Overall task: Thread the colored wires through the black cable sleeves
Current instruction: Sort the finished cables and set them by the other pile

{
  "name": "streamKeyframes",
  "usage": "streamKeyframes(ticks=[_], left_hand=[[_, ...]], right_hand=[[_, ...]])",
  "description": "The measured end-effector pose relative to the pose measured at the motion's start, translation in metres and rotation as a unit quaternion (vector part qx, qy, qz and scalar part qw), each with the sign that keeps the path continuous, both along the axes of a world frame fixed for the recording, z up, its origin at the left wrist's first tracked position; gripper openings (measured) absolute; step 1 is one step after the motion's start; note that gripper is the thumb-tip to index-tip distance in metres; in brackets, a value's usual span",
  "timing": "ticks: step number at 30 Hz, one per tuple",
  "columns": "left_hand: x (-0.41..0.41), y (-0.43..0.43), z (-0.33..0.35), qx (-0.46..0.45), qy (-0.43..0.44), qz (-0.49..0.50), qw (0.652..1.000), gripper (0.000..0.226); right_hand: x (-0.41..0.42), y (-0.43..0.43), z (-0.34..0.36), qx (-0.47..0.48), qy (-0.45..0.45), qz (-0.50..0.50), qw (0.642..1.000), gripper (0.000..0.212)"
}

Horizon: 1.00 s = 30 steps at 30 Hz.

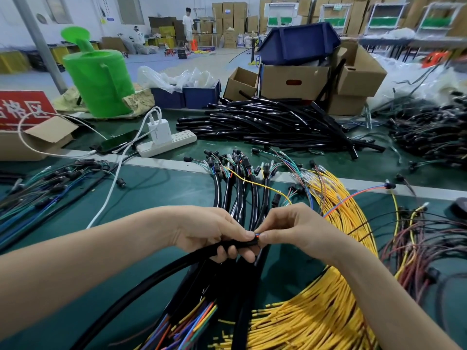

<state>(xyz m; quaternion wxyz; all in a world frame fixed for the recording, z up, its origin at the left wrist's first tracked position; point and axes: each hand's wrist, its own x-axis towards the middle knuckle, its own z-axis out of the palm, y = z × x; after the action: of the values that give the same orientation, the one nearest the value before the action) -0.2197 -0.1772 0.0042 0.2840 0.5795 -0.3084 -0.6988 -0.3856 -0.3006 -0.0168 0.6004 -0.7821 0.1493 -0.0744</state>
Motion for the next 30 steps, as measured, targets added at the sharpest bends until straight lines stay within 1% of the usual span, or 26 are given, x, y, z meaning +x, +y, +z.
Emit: streamKeyframes(ticks=[5,10,11,12,15,16,19,21,23,24,25,27,30], left_hand=[[-0.006,-0.002,-0.001,-0.009,0.025,0.027,0.999,0.024],[-0.009,-0.003,0.001,-0.027,0.060,0.052,0.996,0.025],[-0.010,-0.003,0.001,-0.032,0.064,0.055,0.996,0.025],[-0.011,-0.004,0.001,-0.035,0.067,0.053,0.996,0.024],[-0.014,-0.002,-0.002,-0.046,0.077,0.019,0.996,0.018],[-0.014,0.000,-0.002,-0.056,0.079,0.007,0.995,0.016],[-0.007,0.008,0.000,-0.097,0.080,-0.007,0.992,0.017],[0.003,0.016,0.007,-0.116,0.076,0.000,0.990,0.018],[0.013,0.027,0.014,-0.131,0.065,0.001,0.989,0.017],[0.016,0.032,0.016,-0.133,0.062,-0.001,0.989,0.021],[0.018,0.037,0.018,-0.132,0.062,-0.002,0.989,0.025],[0.018,0.042,0.021,-0.129,0.055,0.004,0.990,0.025],[0.012,0.036,0.031,-0.144,0.004,0.019,0.989,0.022]], right_hand=[[-0.001,-0.003,-0.001,-0.003,-0.008,-0.006,1.000,0.010],[-0.005,-0.001,0.006,-0.009,-0.025,-0.007,1.000,0.004],[-0.004,0.002,0.009,-0.017,-0.026,-0.016,0.999,0.001],[-0.003,0.006,0.011,-0.032,-0.026,-0.020,0.999,0.004],[0.005,0.023,0.014,-0.092,-0.027,0.001,0.995,0.021],[0.007,0.029,0.015,-0.110,-0.033,0.002,0.993,0.022],[0.010,0.037,0.017,-0.147,-0.076,-0.024,0.986,0.011],[0.010,0.032,0.013,-0.215,-0.098,-0.055,0.970,0.010],[0.009,0.026,0.006,-0.342,-0.082,-0.088,0.932,0.030],[0.009,0.024,0.004,-0.393,-0.074,-0.101,0.911,0.036],[0.009,0.024,0.002,-0.424,-0.075,-0.106,0.896,0.039],[0.013,0.025,0.002,-0.461,-0.075,-0.114,0.877,0.038],[0.026,0.032,0.023,-0.500,-0.076,-0.127,0.854,0.039]])
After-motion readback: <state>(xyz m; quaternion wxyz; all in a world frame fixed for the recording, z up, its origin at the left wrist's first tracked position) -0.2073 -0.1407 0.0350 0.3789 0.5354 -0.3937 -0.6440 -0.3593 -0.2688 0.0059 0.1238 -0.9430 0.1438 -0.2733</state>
